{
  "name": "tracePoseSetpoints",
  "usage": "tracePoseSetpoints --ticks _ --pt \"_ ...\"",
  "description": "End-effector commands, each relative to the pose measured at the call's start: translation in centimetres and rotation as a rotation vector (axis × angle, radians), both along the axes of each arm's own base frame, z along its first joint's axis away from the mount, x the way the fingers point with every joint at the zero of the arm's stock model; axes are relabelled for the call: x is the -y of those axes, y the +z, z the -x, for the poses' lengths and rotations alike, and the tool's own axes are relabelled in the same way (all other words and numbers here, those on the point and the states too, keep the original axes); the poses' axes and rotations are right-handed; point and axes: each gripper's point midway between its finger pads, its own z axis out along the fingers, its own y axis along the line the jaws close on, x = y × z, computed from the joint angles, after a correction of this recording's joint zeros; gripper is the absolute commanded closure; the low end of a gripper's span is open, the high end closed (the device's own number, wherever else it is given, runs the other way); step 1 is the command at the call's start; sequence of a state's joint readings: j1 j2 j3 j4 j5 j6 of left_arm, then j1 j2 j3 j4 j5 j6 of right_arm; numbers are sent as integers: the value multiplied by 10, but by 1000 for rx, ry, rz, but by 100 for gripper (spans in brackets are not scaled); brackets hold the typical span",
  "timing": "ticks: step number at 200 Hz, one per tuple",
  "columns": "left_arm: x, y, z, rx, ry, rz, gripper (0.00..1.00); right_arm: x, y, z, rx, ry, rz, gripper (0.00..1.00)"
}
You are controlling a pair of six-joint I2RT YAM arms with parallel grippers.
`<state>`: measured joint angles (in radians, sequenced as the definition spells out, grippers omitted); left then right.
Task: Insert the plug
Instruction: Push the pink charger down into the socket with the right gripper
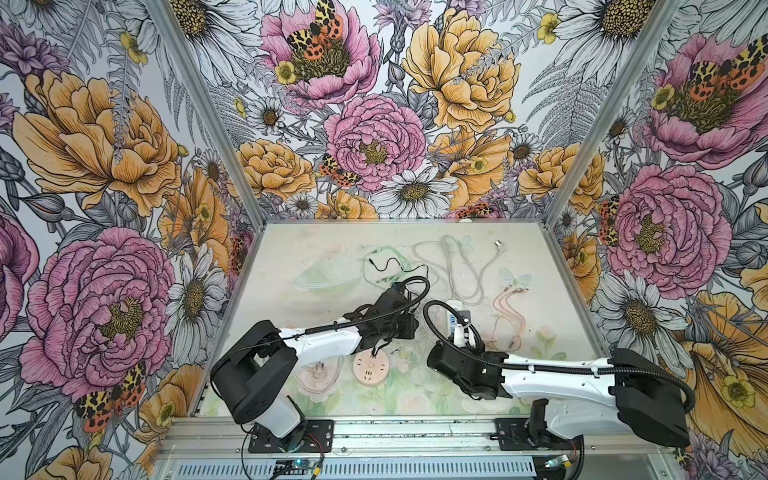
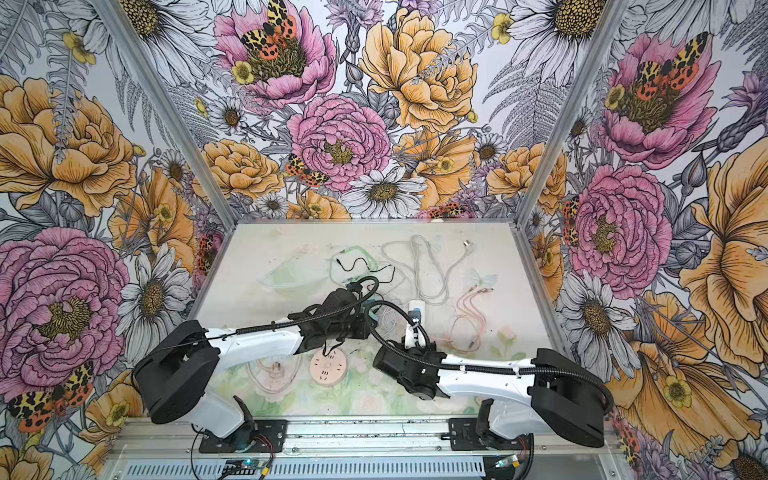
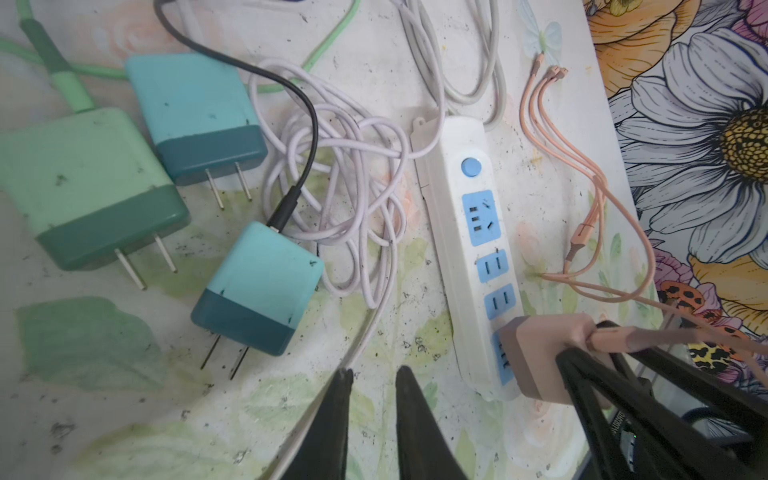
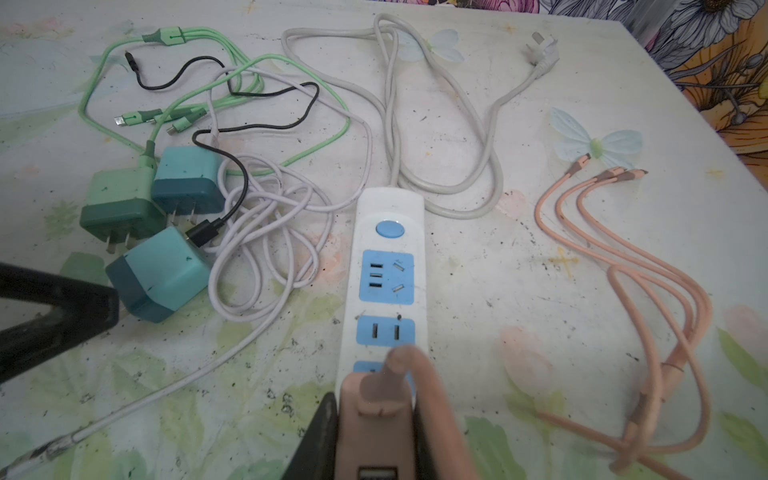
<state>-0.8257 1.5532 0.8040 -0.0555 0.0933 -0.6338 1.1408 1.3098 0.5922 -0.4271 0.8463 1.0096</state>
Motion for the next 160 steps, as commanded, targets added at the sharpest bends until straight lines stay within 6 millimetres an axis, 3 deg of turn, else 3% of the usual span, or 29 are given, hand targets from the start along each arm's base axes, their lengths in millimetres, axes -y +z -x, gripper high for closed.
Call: tracePoseSetpoints --ticks 1,70,160 --pt "4 8 -3 15 -10 43 77 24 -44 27 -179 18 122 100" --pt "1 5 -5 10 -10 36 77 26 -40 34 -152 30 83 100" --pt "4 6 -2 -1 -26 50 76 28 -53 38 -193 33 122 100"
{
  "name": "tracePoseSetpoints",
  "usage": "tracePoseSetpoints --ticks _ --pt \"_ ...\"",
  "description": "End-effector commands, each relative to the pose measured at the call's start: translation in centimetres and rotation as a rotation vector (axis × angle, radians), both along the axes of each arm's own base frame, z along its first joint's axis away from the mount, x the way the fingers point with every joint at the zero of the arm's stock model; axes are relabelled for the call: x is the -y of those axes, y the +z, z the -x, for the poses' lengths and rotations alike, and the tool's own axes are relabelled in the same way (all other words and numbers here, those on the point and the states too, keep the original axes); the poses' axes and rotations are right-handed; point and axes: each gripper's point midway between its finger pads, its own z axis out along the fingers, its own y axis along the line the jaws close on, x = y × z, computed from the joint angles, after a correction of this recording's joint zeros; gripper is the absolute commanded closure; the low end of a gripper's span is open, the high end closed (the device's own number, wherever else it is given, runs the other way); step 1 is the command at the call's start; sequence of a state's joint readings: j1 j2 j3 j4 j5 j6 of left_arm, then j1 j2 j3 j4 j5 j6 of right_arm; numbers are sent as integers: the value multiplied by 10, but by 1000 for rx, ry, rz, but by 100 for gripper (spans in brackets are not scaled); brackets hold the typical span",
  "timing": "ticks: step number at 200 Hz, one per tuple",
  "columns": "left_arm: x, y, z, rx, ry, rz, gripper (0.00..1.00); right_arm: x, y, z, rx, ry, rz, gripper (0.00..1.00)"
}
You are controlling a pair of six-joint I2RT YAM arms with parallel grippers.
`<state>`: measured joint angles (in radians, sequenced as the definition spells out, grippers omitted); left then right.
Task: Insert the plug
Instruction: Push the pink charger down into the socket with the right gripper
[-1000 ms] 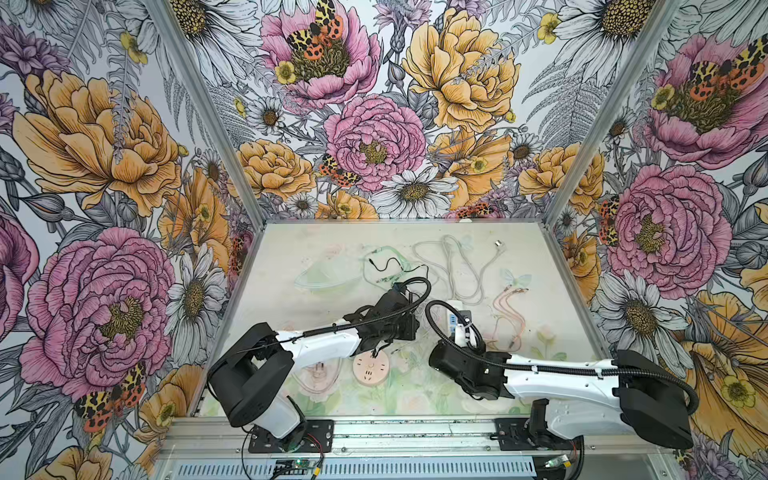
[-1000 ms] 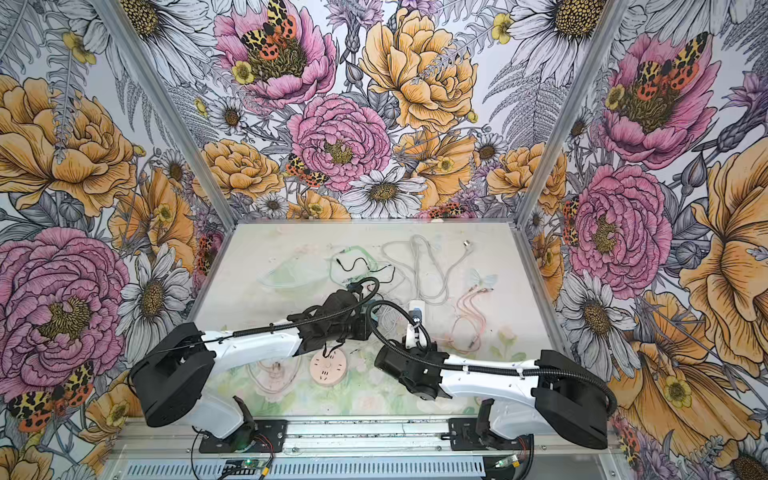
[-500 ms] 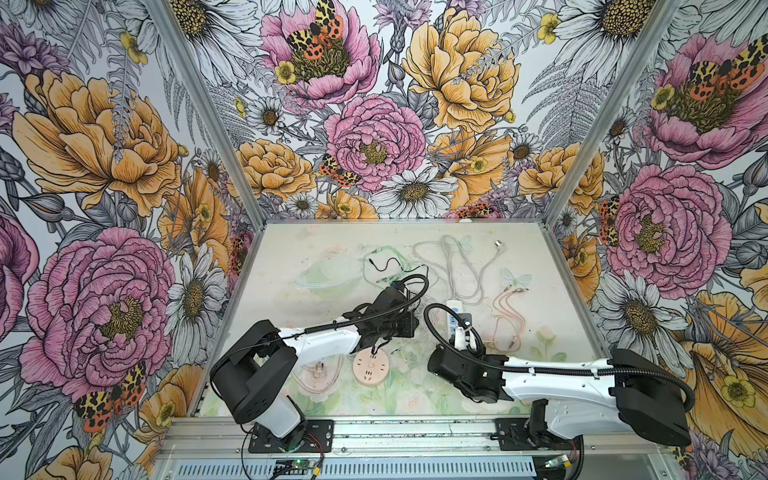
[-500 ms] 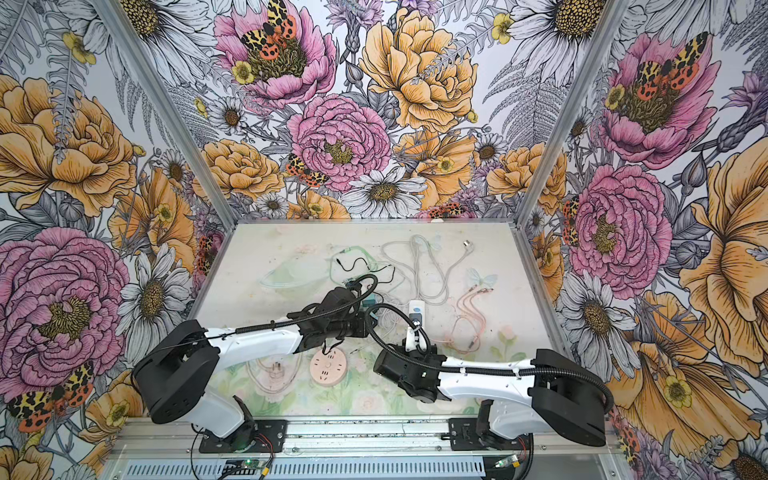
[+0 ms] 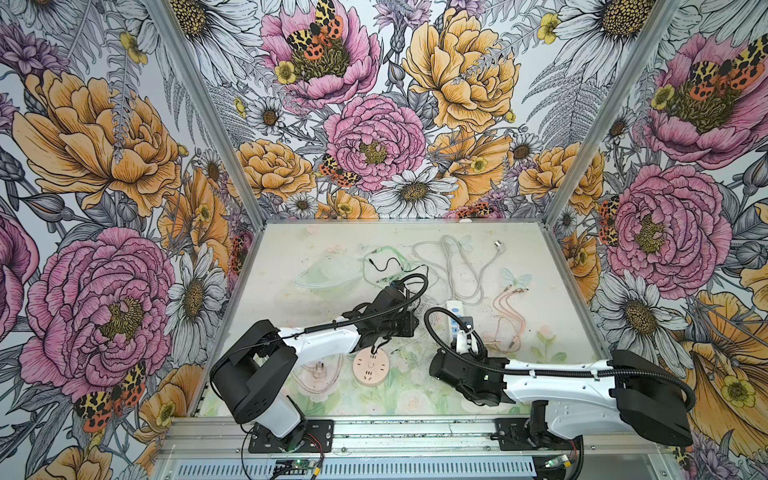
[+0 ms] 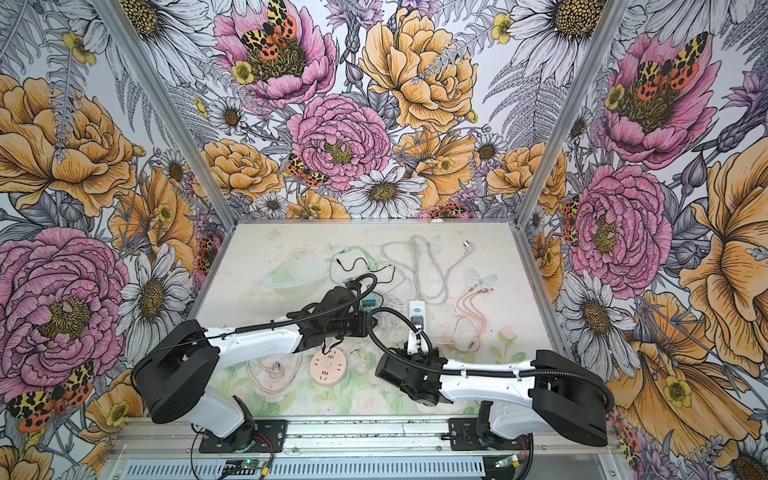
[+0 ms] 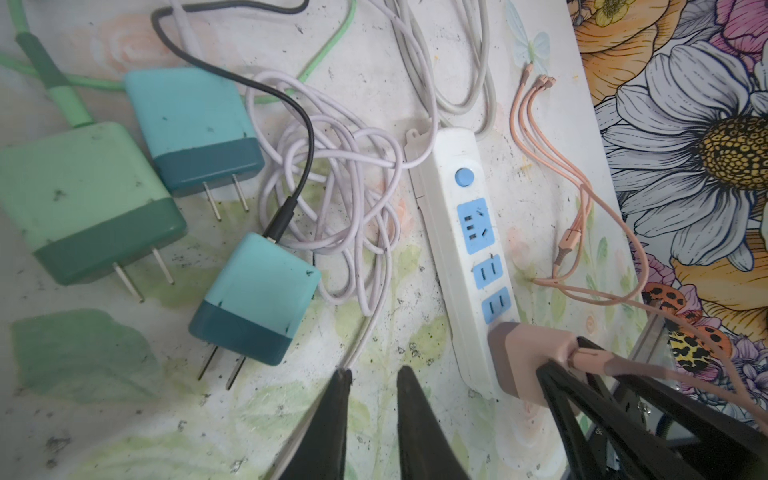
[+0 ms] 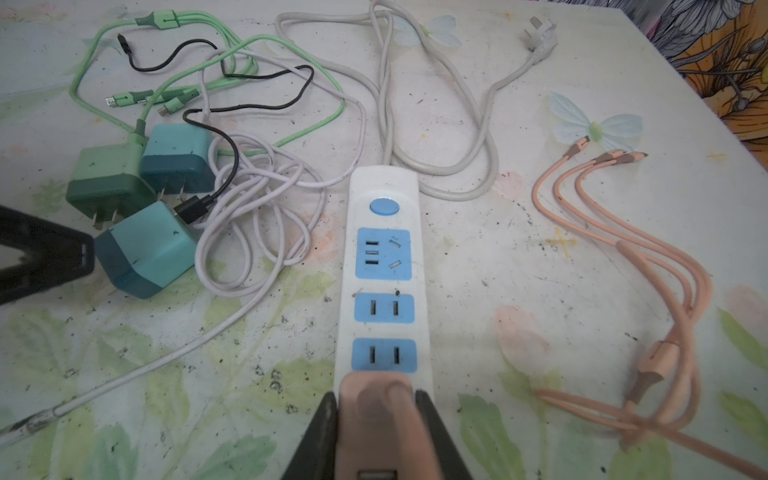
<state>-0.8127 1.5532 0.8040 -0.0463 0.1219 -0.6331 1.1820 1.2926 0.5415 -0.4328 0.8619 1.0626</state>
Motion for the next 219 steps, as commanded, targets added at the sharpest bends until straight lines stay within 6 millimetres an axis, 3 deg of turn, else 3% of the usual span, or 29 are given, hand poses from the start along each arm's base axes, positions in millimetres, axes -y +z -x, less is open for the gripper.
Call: tracePoseSetpoints --ticks 1,53,219 --pt "3 5 -1 7 -17 31 76 21 -44 27 -195 30 123 100" --pt "8 5 3 -2 -37 33 74 20 -60 33 -248 31 120 100" --pt "15 12 3 8 -65 9 72 2 -75 49 -390 123 78 100"
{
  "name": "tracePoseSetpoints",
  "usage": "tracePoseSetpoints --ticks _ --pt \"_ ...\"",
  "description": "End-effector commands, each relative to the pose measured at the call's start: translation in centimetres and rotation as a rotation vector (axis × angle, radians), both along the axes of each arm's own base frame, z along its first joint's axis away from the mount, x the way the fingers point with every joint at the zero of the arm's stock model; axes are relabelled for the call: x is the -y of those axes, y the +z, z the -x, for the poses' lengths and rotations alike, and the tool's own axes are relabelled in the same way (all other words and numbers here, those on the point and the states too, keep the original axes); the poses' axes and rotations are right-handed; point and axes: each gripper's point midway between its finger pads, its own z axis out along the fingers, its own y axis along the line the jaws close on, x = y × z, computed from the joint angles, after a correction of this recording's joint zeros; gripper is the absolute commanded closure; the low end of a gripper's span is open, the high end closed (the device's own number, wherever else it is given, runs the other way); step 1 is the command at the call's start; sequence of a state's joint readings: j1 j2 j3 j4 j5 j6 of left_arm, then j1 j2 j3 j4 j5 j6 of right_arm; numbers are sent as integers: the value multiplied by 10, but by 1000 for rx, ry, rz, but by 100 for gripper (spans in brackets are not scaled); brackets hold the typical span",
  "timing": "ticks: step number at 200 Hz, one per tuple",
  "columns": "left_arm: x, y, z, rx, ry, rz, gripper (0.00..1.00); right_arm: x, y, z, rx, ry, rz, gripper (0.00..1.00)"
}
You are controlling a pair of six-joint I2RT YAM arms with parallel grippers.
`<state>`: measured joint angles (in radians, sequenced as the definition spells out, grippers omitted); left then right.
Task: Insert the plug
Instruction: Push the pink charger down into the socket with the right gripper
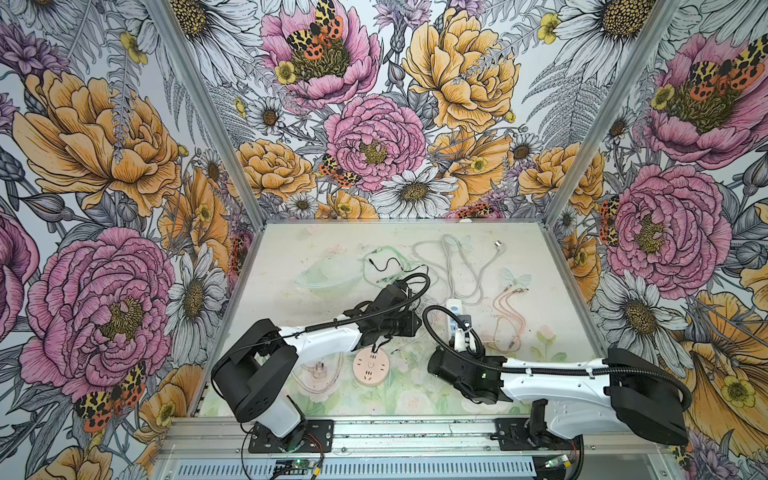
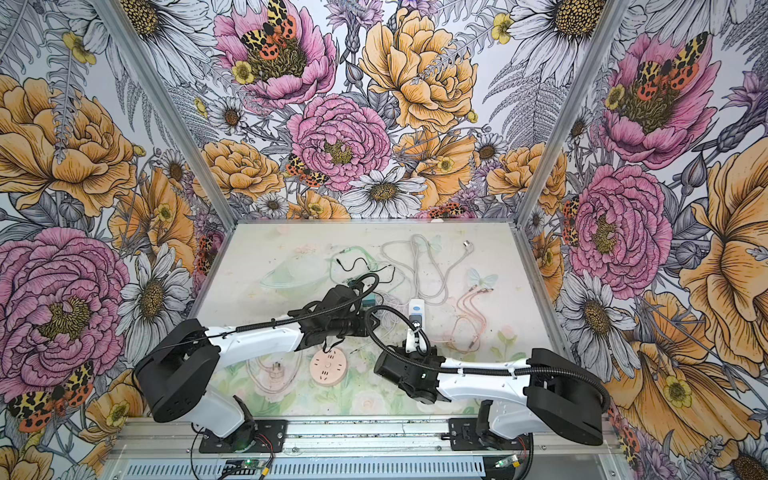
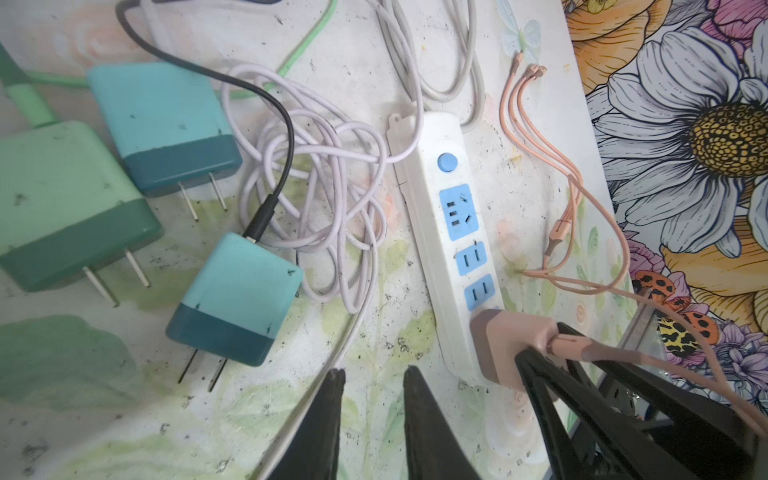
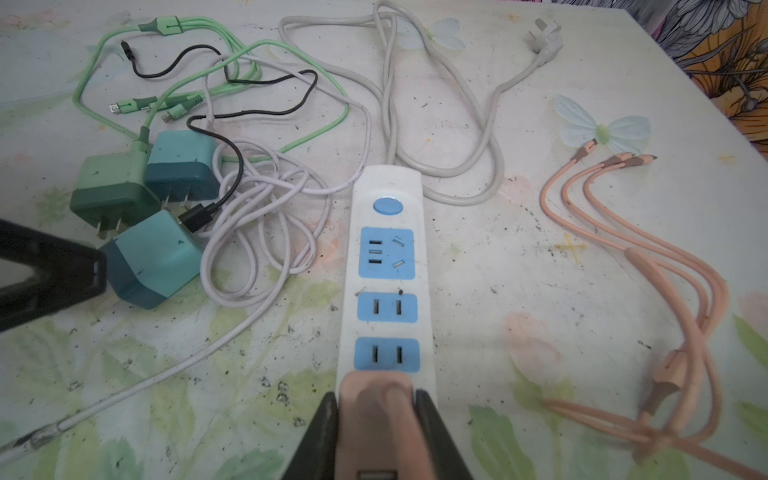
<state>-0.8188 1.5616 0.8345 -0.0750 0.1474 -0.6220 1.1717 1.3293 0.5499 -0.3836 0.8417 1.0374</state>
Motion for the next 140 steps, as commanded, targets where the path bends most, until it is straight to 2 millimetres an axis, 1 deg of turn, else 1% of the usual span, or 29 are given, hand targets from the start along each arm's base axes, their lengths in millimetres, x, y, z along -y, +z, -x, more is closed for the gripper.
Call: tracePoseSetpoints --ticks 1,28,69,106,134,140 --pt "8 9 0 19 -32 7 71 10 -70 53 -379 112 86 100" --pt "8 10 -1 23 -34 4 71 6 -67 51 -373 118 82 100" --pt "7 10 -1 25 -33 -2 70 1 -53 43 -339 117 35 100" --pt "8 12 -2 30 -32 1 70 6 -44 39 -305 97 0 92" --pt "9 16 -3 37 -33 6 70 4 -28 33 -256 108 -36 86" --pt "9 16 -4 38 -31 7 70 4 -25 33 -250 110 -40 83"
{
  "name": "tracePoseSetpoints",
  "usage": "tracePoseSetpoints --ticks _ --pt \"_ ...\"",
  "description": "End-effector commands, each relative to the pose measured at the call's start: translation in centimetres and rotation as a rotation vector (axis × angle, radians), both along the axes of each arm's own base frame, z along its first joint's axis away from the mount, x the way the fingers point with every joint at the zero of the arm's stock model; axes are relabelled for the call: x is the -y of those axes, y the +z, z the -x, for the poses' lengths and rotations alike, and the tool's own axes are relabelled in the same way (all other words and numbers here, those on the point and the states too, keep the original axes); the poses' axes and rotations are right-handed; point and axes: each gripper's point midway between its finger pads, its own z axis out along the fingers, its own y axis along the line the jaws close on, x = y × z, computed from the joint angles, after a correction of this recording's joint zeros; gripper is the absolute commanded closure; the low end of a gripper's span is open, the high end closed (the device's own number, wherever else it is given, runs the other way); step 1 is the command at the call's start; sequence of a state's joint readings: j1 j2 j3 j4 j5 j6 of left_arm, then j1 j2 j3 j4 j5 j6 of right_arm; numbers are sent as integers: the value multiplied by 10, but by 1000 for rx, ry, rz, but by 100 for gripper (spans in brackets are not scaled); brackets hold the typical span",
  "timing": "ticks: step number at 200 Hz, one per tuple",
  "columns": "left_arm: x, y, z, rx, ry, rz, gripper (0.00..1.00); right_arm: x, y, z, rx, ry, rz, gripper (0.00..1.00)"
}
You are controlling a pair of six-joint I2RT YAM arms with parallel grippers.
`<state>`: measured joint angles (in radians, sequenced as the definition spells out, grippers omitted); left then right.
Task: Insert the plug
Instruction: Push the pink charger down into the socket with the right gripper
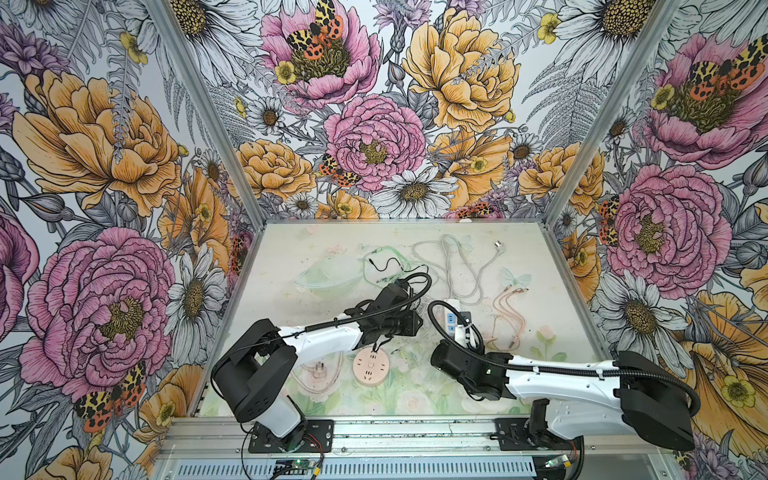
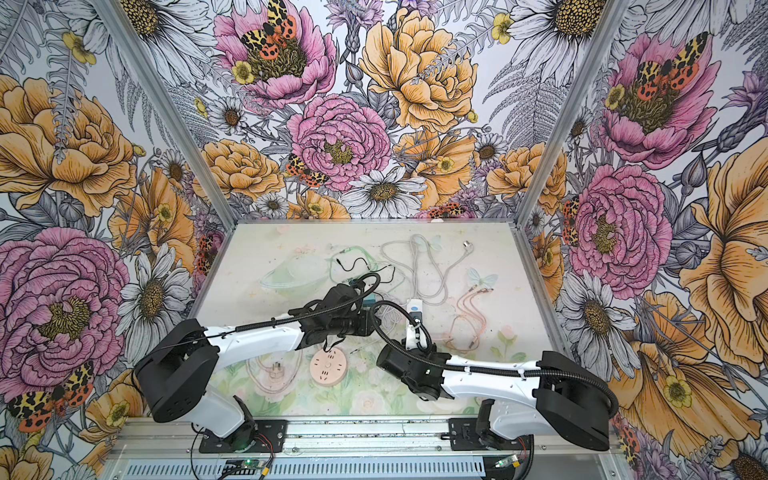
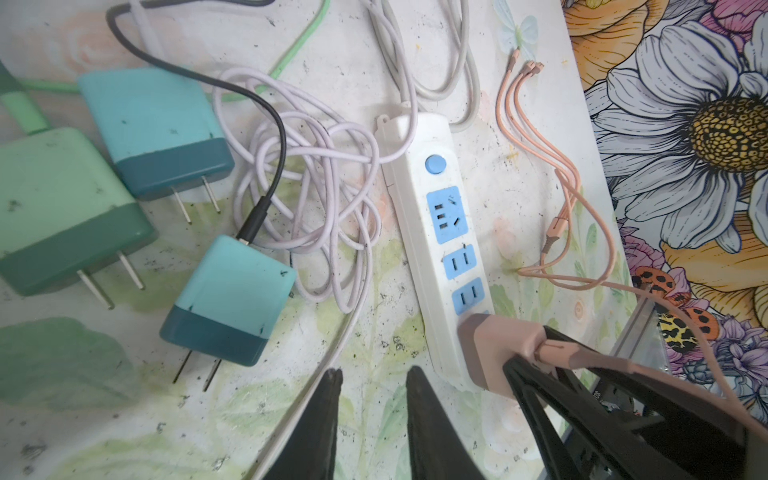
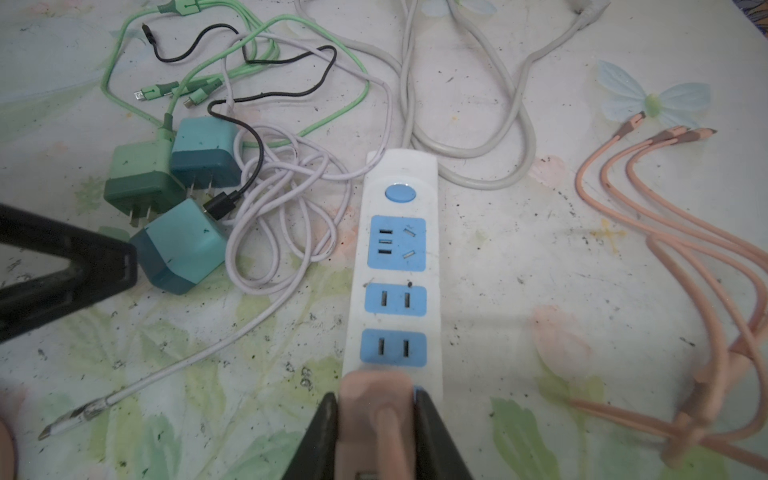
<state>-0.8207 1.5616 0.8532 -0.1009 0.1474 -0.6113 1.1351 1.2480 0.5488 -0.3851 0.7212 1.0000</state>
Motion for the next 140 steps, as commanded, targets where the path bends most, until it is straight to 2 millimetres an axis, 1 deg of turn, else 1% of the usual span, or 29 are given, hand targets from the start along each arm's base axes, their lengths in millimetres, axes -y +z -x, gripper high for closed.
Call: tracePoseSetpoints --ticks 1,7,30,39,54,75,111,140 --pt "8 14 -4 36 -23 17 70 10 -29 29 -176 80 46 82" --pt "9 14 -4 36 -23 17 69 9 -27 28 -170 86 45 80" --pt "10 16 -4 41 -22 18 69 10 -18 24 -150 87 46 80" --pt "9 16 -5 41 -14 11 69 10 -17 23 -147 87 48 78" --pt "8 16 -4 41 -11 9 69 9 -17 23 -152 92 62 74" --pt "7 17 -3 40 -11 6 67 9 -23 24 -171 96 83 70" --pt "3 19 -2 47 -3 1 67 5 -29 25 -194 101 101 66" --pt "0 22 -2 56 3 4 66 6 -31 26 -201 97 99 65"
